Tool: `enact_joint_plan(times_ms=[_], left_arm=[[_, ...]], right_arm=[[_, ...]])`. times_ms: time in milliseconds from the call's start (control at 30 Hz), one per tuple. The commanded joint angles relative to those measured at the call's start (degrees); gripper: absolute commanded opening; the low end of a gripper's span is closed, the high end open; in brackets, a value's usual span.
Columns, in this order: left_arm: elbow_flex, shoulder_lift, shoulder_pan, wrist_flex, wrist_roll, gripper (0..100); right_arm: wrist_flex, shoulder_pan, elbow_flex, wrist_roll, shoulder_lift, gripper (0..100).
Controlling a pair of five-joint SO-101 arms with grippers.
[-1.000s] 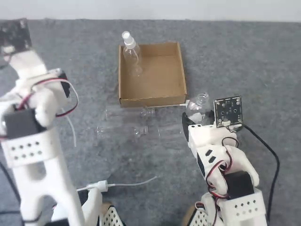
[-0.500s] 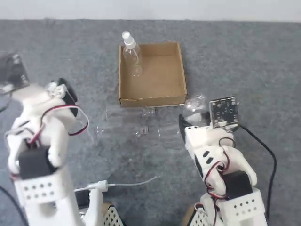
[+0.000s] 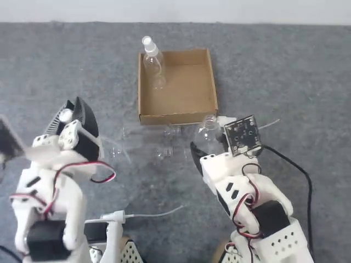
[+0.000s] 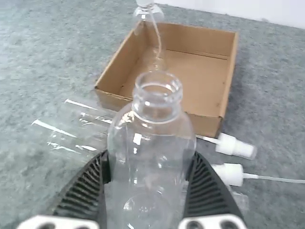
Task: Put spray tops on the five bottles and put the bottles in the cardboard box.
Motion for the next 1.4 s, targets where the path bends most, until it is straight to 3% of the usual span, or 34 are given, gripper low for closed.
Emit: enact_joint_plan(times_ms=[0,167,367,633,800,1067,1367], left_arm=[[2.95,-5.98,0.62,-5.54,3.25,1],[6.37,-11.69,0.62,-8.26,3.69,1],[10.59,-18.20,0.62,-11.69,8.18,1],[18.33,-26.11,0.62,-18.90,9.41,1],[21.23,-26.81,0.62,-23.21,11.87,1],[21.23,-26.81,4.92,-23.74,13.36,1],[21.23,-26.81,8.79,-22.51,13.27,1]], right_arm=[[-1.63,-2.95,-0.62,2.64,-1.54,0.7],[-4.79,-7.08,2.46,8.09,-1.54,0.7],[-12.62,-7.34,7.47,8.53,-1.54,0.7],[-13.23,-7.60,8.09,8.97,-1.54,0.7],[-13.23,-9.98,8.26,14.59,-1.54,0.7],[-18.42,-15.16,14.24,20.57,-1.54,0.7],[-19.65,-15.08,15.47,21.01,-1.54,0.7]])
